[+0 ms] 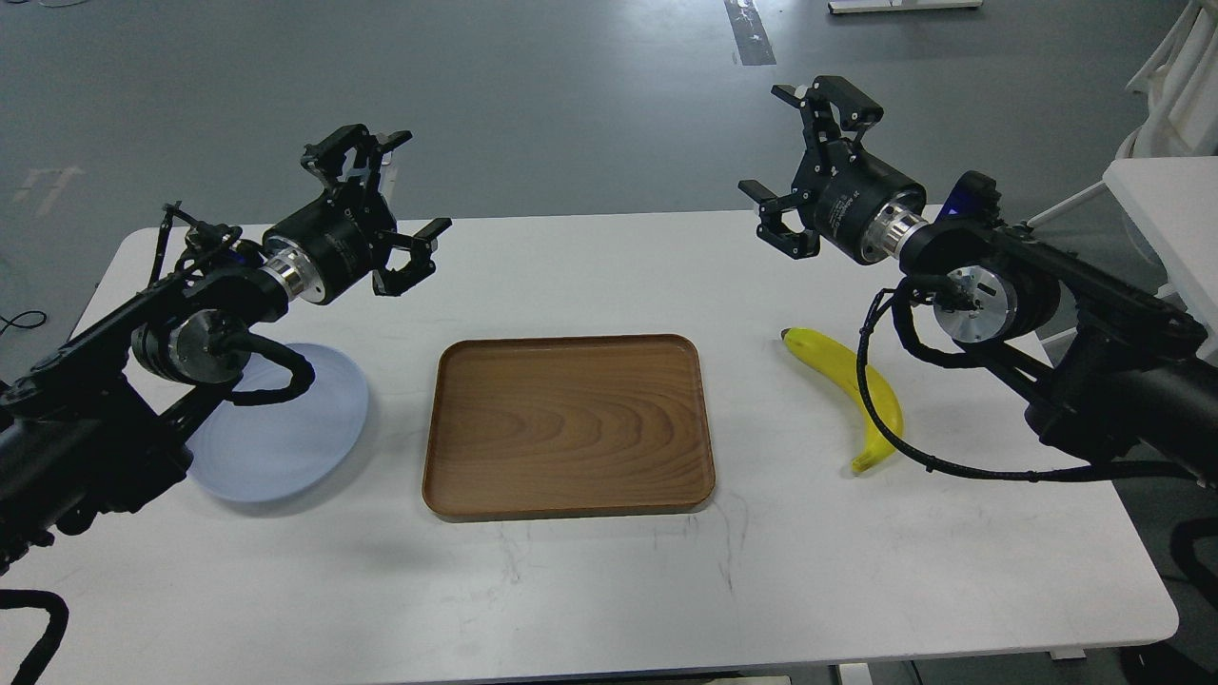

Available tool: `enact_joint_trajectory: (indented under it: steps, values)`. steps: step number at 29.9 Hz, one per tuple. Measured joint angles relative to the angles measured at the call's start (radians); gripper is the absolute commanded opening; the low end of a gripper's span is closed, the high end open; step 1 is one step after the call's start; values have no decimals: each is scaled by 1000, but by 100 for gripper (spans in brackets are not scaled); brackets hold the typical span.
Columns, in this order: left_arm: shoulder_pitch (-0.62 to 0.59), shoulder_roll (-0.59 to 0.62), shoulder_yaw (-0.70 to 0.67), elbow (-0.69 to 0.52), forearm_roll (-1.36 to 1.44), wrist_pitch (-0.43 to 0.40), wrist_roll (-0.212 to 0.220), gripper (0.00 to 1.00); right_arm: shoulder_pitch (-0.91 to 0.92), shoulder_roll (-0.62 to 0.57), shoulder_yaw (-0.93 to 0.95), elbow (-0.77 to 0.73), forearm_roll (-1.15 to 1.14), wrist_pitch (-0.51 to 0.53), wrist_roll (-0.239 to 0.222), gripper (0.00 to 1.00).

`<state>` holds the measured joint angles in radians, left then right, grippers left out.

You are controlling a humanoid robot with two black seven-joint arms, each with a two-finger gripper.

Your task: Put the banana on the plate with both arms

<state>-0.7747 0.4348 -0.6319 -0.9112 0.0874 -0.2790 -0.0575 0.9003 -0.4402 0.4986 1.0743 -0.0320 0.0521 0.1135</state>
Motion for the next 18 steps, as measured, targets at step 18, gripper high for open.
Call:
enact_joint_trajectory:
  steps: [18]
  values:
    - [0,13,1,-1,-11,-7,10,98,12,4,-1,-5,-2,0,1,100]
